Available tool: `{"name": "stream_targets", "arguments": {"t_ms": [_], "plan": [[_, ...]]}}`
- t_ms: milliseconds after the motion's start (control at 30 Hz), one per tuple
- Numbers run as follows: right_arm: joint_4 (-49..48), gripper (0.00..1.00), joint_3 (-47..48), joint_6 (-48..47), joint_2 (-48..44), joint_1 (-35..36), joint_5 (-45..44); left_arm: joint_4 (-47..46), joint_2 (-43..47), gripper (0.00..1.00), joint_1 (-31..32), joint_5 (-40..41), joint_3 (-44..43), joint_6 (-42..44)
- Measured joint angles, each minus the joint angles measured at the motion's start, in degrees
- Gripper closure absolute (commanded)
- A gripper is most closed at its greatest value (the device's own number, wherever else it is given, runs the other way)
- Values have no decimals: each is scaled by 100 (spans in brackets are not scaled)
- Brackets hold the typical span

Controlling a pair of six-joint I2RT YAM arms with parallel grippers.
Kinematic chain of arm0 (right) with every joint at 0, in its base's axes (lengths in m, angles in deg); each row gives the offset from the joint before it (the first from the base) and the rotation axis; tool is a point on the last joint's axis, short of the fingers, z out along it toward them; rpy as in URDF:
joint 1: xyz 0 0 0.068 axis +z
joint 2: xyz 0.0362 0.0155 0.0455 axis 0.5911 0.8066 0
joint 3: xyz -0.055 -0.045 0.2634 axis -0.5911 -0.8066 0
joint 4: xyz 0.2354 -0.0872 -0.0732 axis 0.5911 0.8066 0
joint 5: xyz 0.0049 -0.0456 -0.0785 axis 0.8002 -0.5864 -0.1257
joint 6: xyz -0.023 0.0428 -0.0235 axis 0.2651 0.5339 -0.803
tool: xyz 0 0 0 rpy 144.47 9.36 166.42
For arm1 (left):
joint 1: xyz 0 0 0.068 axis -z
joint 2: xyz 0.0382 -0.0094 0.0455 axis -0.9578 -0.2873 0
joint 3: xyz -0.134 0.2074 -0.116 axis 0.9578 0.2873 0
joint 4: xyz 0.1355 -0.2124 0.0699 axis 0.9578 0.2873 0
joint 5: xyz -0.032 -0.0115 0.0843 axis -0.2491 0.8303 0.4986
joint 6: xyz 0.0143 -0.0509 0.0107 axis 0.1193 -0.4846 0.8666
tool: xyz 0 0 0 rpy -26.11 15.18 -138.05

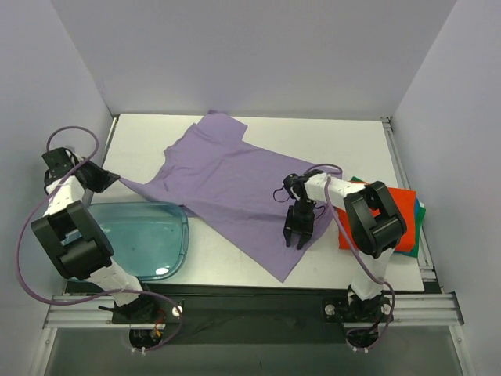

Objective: Fold and stack the t-shirts
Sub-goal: Flatten out the tshirt

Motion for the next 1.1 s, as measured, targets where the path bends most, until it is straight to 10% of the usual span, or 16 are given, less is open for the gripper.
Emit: {"name": "stream_targets", "arguments": {"t_ms": [833,1100], "plan": [[98,64,-745,-125,-1257,-837,-404,-83,103,100,234,-15,387,17],[195,64,-575,-472,-2149,28,-387,-90,146,100,507,-22,387,0]]}}
